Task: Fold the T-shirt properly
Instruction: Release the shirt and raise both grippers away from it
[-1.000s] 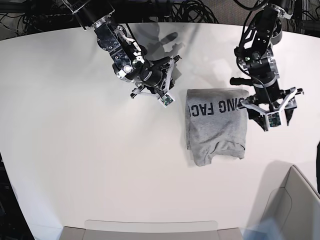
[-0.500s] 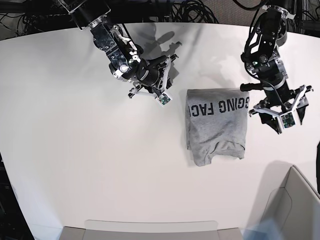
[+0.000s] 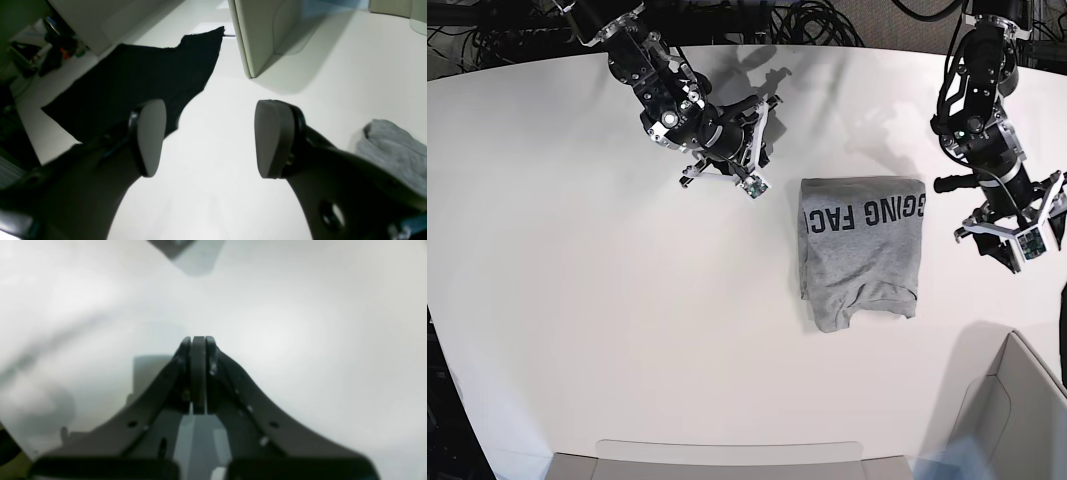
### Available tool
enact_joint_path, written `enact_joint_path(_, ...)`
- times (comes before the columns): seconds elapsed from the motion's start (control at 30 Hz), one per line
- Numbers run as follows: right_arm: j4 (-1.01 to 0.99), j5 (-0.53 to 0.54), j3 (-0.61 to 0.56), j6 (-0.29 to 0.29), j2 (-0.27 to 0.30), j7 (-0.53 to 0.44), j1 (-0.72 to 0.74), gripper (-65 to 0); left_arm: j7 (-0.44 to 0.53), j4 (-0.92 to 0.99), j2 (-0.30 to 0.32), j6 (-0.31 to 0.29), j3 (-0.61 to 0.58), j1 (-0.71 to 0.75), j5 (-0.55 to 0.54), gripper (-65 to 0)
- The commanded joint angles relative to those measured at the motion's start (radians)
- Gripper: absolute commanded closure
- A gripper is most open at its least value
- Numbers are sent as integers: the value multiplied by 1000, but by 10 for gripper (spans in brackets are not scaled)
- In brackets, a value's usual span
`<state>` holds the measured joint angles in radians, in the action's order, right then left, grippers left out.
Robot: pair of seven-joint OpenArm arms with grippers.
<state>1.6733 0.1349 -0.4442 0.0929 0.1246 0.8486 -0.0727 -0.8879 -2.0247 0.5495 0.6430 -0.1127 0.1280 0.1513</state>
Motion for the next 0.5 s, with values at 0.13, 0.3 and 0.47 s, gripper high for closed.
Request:
enact_joint_path(0.13,40,6,2,0,-6,-19,4,-1,25,-18,13,8,12,-8,26,-417)
enact_joint_path(0.3,41,6,2,0,-4,-19,61,-1,13,-18,-7,8,15,22,26,-417)
enact_joint_path(0.47,34,6,2,0,5,-21,165,-1,14,-20,-79,8,74,85,26,-417)
